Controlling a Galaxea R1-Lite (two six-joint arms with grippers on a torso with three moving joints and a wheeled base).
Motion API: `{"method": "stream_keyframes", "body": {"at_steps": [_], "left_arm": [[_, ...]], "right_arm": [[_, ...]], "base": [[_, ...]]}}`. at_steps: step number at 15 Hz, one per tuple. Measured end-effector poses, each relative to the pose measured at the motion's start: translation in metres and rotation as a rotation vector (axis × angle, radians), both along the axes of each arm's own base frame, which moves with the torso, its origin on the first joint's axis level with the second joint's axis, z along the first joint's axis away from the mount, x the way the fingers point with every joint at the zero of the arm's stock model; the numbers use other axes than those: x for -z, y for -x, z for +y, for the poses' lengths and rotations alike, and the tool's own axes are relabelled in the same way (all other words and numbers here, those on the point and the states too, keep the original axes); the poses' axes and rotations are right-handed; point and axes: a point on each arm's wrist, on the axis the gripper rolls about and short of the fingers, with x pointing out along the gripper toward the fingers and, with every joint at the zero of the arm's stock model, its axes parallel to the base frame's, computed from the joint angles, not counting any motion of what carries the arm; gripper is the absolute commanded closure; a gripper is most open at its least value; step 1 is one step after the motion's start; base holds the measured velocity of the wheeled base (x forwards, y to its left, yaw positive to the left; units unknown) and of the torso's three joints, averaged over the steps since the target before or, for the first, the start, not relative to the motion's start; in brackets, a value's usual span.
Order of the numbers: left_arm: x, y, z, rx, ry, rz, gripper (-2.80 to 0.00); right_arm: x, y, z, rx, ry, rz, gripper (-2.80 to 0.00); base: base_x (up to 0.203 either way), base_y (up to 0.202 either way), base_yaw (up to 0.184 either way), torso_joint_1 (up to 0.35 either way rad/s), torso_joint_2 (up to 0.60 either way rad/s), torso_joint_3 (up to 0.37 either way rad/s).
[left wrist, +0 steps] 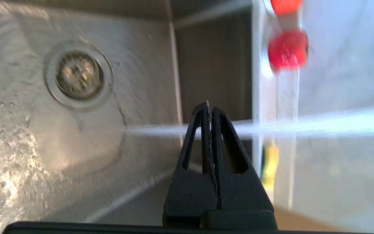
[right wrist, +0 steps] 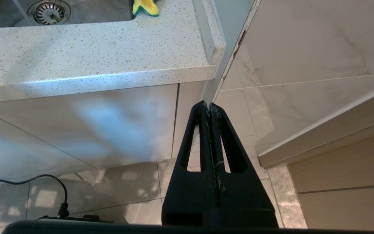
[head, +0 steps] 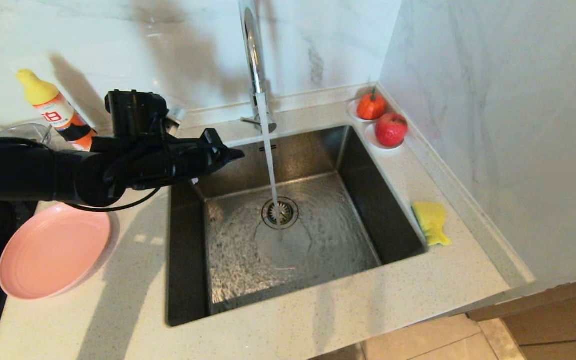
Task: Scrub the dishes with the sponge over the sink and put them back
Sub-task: Turn off the faucet
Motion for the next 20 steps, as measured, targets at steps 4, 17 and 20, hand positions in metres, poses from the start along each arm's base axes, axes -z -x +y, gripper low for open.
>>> {"method": "stream_keyframes", "body": {"at_steps": [4,17,20], "left_arm": [[-0.003,-0.013,-0.002,-0.036,0.014,-0.017,0.00],[-0.008,-0.044,-0.009,-0.090,0.095,-0.067,0.00],[-0.009,-0.049,-0.010,-0.091,0.108,-0.076,0.00]], "right_arm": [[0.000,0.000,0.000,0.000,0.000,0.000,0.00],[0.000,0.000,0.000,0.000,0.000,0.000,0.00],[0.000,0.000,0.000,0.000,0.001,0.000,0.00]], "base": [[0.000,0.000,0.000,0.000,0.00,0.000],[0.000,0.000,0.000,0.000,0.00,0.000],[0.000,0.000,0.000,0.000,0.00,0.000]]}}
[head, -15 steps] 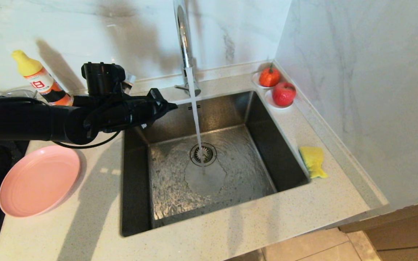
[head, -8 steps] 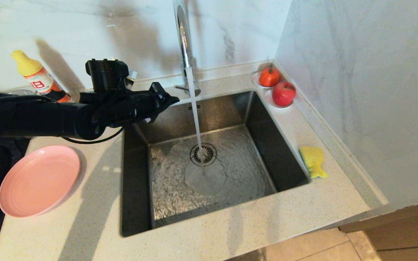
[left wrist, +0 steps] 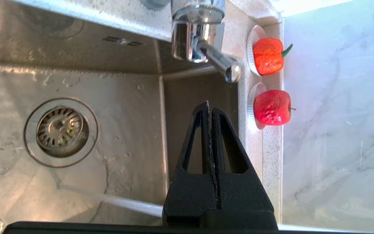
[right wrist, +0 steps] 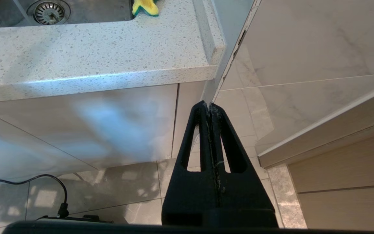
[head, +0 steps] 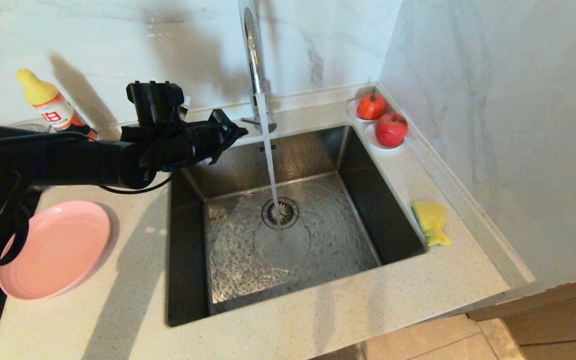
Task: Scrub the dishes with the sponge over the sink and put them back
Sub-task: Turn off the faucet
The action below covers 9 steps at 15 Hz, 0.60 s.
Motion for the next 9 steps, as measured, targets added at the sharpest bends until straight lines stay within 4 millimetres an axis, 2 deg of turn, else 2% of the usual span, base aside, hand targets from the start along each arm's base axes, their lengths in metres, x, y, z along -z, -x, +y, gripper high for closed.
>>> {"method": "stream_keyframes", "body": {"at_steps": [9], "left_arm": [[-0.006,-0.012,-0.003,-0.007,0.034,-0.030,0.00]], "right_arm": [[0.000,0.000,0.000,0.000,-0.001,0.000,0.00]], "base": [[0.000,0.000,0.000,0.000,0.00,0.000]]}}
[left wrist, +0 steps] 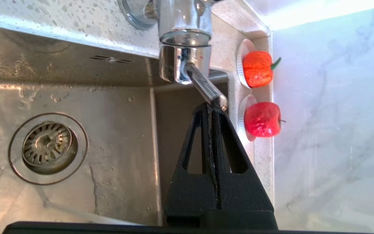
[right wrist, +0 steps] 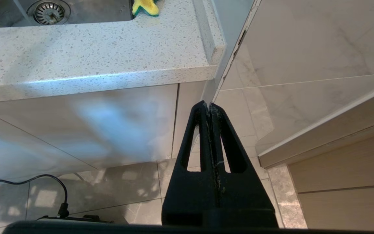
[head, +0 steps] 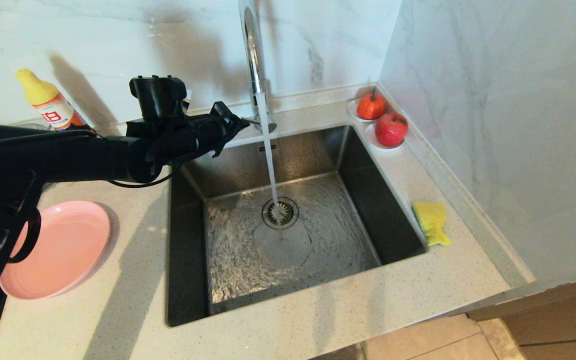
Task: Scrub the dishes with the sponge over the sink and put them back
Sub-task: Turn off the faucet
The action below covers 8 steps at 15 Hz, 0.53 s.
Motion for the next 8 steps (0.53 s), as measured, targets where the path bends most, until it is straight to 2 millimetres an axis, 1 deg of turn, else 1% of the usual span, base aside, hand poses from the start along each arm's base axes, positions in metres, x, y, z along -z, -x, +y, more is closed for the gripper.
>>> {"method": "stream_keyframes", "body": {"at_steps": [5,8], "left_arm": [[0.004,-0.012,-0.003,-0.014,0.006,-0.013,0.00],[0.002,-0.019,-0.004,-0.045,0.022,-0.032,0.00]], "right_arm": [[0.000,0.000,0.000,0.000,0.001,0.000,0.00],[0.000,0.000,0.000,0.000,0.000,0.000,0.00]], "base": [[0.000,0.000,0.000,0.000,0.00,0.000],[0.000,0.000,0.000,0.000,0.00,0.000]]}}
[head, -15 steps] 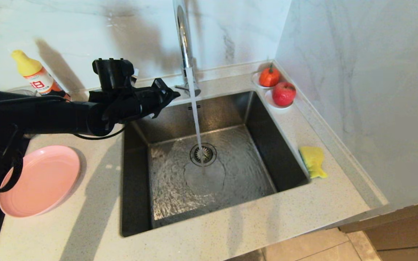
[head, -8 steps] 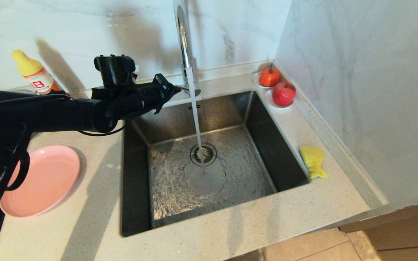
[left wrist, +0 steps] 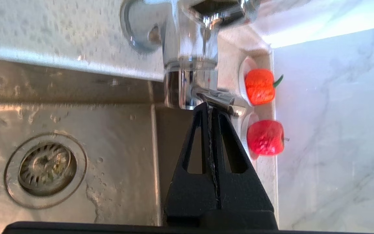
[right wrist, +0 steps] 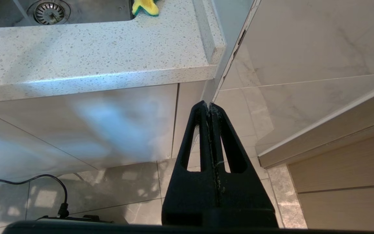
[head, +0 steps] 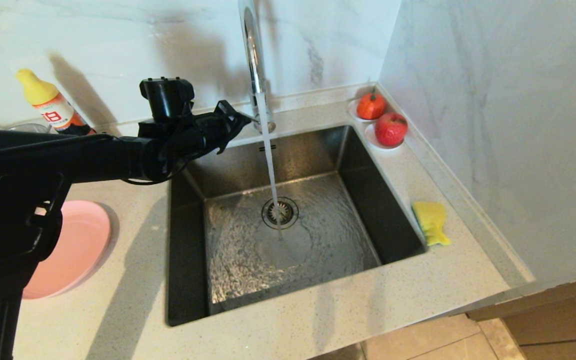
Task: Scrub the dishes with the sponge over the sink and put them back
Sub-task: Turn off the faucet
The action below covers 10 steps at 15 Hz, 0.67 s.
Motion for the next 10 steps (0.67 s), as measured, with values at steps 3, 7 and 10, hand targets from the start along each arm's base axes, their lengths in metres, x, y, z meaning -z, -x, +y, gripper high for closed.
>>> {"method": "stream_keyframes", "body": {"at_steps": [3,7,10], "left_arm": [[0.000,-0.003,0.001,-0.004,0.006,-0.012,0.00],[0.000,-0.006,0.008,-0.017,0.010,-0.022,0.00],[0.003,-0.010,0.017,-0.036,0.010,-0.021,0.00]], "right_arm": [[0.000,0.000,0.000,0.000,0.000,0.000,0.00],[0.000,0.000,0.000,0.000,-0.001,0.000,0.00],[0.000,0.000,0.000,0.000,0.000,0.000,0.00]], "base": [[0.000,0.000,0.000,0.000,0.00,0.000],[0.000,0.000,0.000,0.000,0.00,0.000],[0.000,0.000,0.000,0.000,0.00,0.000]]}}
